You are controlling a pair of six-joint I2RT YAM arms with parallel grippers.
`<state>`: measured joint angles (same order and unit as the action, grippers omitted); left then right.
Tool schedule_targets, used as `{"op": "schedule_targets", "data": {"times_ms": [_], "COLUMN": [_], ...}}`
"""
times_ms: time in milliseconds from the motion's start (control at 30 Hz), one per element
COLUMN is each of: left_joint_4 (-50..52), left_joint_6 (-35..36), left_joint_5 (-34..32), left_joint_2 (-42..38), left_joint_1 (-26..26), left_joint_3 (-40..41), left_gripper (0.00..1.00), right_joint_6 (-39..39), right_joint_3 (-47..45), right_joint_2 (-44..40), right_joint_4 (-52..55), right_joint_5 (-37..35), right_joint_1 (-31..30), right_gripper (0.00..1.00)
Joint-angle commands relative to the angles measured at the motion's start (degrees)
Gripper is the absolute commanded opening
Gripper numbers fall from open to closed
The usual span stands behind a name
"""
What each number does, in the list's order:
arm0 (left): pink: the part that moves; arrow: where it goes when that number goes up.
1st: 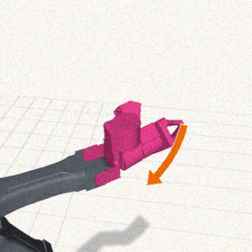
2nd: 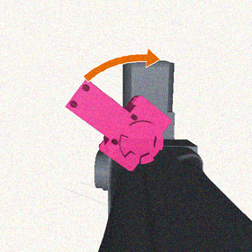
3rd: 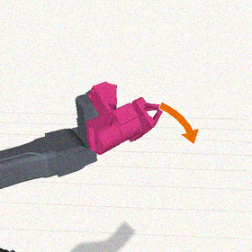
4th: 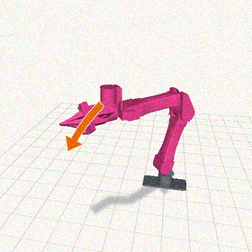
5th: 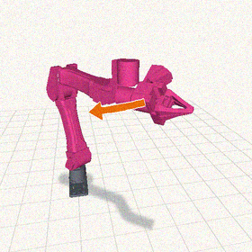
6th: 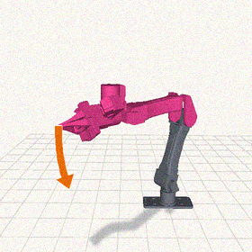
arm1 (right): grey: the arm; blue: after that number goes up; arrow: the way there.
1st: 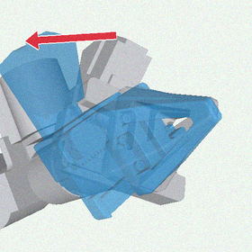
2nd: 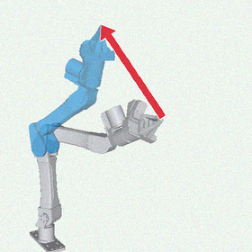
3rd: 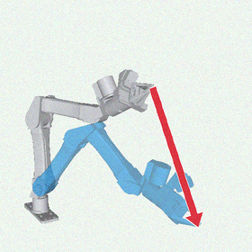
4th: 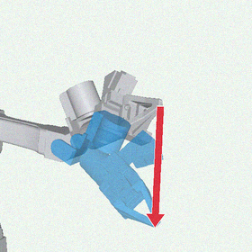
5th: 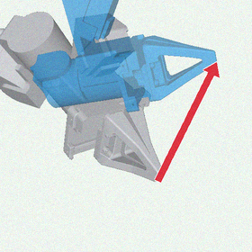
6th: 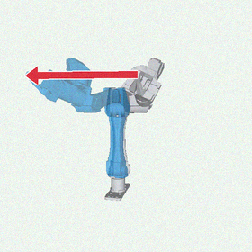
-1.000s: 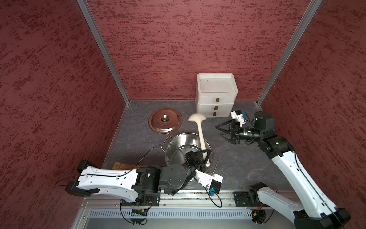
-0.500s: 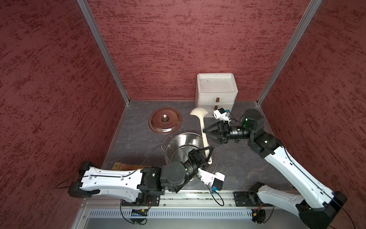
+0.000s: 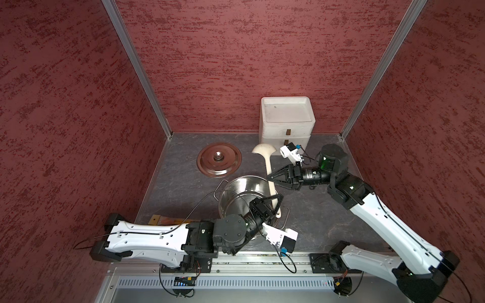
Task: Stir the soup with a spoon
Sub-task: Place the spoon at the center of the board.
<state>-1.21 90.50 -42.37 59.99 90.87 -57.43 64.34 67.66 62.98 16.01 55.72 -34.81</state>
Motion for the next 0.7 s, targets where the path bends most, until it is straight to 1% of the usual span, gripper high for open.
{"op": "schedule_targets", "data": {"times_ms": [0,67,100,200,233,267,300,333,400,500,567,633,667], "left_joint_4": [0.6,0.0,-0.2,-1.3,-2.2,-3.0,-3.3,-2.5,0.0,2.4,6.1,9.7,11.9], "left_joint_6": [-1.8,-2.3,-2.7,-3.8,-4.5,-5.6,-7.4,-10.2,-17.7,-31.8,-42.7,-55.0,-61.8], "left_joint_5": [0.6,0.4,0.4,0.3,0.2,0.2,0.4,0.7,1.2,2.1,4.0,5.6,7.0], "left_joint_2": [0.0,-0.3,-0.5,-1.3,-1.5,-1.9,-2.5,-3.0,-3.9,-4.6,-5.3,-5.9,-6.1], "left_joint_1": [-0.1,-0.2,-0.2,-0.1,-0.2,-0.2,-0.4,-0.9,-2.1,-6.3,-11.3,-17.7,-22.1], "left_joint_3": [-0.8,-0.4,-0.2,0.3,0.4,0.6,0.6,0.5,-0.5,-1.6,-2.4,-3.0,-3.7], "left_gripper": [0.00,0.01,0.12,0.53,0.64,0.77,0.97,1.00,1.00,1.00,1.00,1.00,1.00], "right_joint_6": [-2.9,-5.4,-6.2,-8.0,-8.7,-9.7,-10.8,-11.8,-14.9,-19.7,-23.2,-26.3,-28.0], "right_joint_3": [3.1,4.2,4.7,5.2,5.3,5.4,5.4,5.5,4.6,1.6,-0.8,-4.3,-6.4], "right_joint_2": [-0.1,-0.3,-0.5,-0.9,-1.0,-1.3,-1.6,-2.0,-3.2,-5.8,-7.8,-8.6,-8.7], "right_joint_4": [1.3,4.5,5.7,6.8,7.1,7.6,8.3,9.1,9.8,10.6,11.8,12.2,12.9], "right_joint_5": [-1.5,-4.1,-5.5,-8.7,-9.5,-10.0,-10.3,-10.4,-10.1,-7.2,-5.7,-3.2,-1.8], "right_joint_1": [-0.5,-0.5,-0.5,-0.3,0.0,0.7,1.9,3.3,7.7,18.4,25.5,31.4,33.5], "right_gripper": [0.00,0.00,0.00,0.00,0.00,0.00,0.00,0.00,0.00,0.00,0.00,0.00,0.00]}}
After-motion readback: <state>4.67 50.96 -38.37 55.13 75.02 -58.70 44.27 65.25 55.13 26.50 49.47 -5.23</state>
